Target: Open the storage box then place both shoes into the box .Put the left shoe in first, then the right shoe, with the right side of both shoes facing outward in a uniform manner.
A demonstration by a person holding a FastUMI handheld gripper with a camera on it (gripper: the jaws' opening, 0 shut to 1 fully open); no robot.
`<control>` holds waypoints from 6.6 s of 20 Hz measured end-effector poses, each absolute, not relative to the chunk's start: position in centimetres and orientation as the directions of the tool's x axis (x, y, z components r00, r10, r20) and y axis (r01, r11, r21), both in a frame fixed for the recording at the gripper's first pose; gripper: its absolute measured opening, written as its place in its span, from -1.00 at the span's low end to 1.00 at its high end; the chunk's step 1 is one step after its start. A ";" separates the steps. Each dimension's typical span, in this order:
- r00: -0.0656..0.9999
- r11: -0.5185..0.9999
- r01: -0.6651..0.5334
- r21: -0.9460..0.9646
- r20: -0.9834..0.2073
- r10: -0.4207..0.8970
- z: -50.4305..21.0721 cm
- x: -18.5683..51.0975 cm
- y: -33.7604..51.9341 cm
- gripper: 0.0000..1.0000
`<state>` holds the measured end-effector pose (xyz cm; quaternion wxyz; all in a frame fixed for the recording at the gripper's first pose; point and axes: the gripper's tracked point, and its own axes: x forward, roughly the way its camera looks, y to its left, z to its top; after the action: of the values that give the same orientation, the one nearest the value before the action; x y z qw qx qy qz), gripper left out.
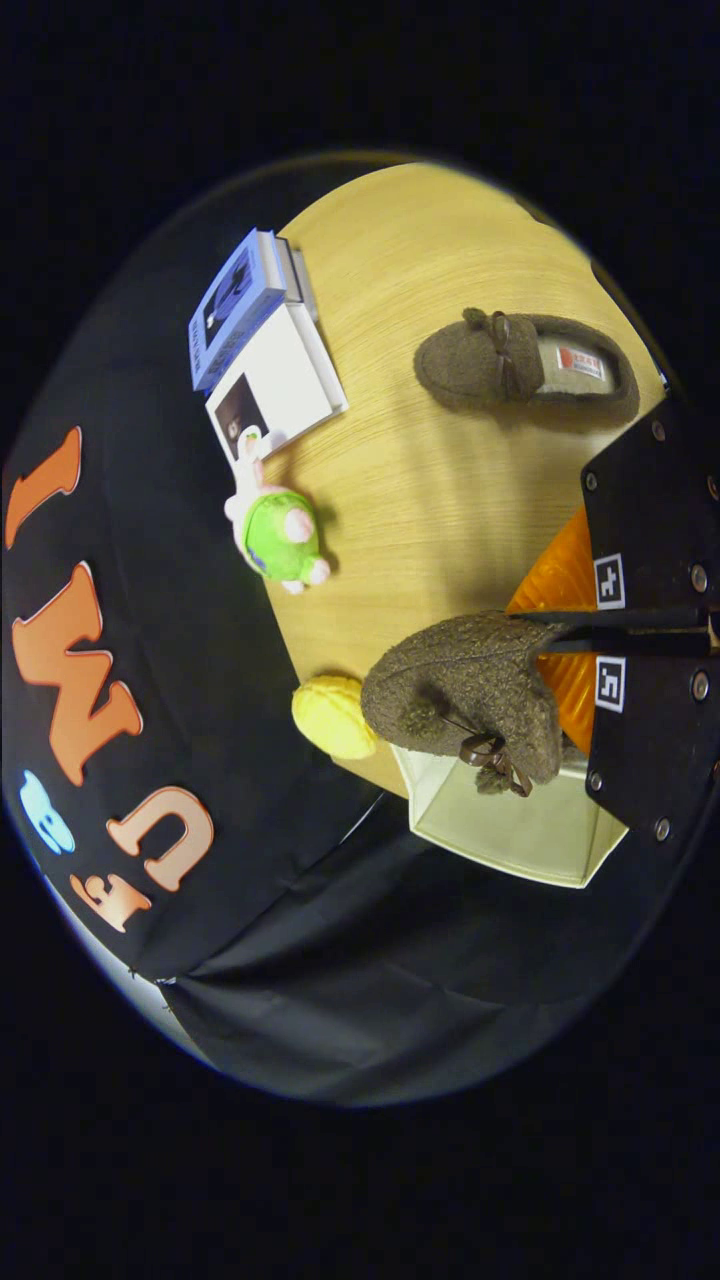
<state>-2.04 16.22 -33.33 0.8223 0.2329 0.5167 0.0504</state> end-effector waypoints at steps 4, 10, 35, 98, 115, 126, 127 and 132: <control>0.491 0.864 0.120 0.489 -0.786 0.376 -30.2 -0.2 19.9 -0.95; 0.444 0.847 0.116 0.519 -0.790 0.423 -30.9 0.5 26.9 -0.95; 0.323 0.776 0.166 0.609 -0.777 0.541 -34.0 -1.5 33.1 0.28; 0.404 0.864 0.388 0.320 -0.902 0.153 -40.0 -7.7 2.5 -0.90; 0.449 0.868 0.174 0.465 -0.822 0.350 -29.9 -1.8 20.0 -0.91; 0.366 0.873 0.149 0.464 -0.846 0.387 -32.5 -1.1 27.1 -0.90; 0.355 0.877 0.154 0.456 -0.853 0.381 -33.0 -1.4 27.3 -0.91; 0.327 0.889 0.191 0.417 -0.881 0.343 -35.6 -1.7 27.4 -0.84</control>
<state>-1.74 27.43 -35.62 0.7810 0.2309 0.5782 0.0489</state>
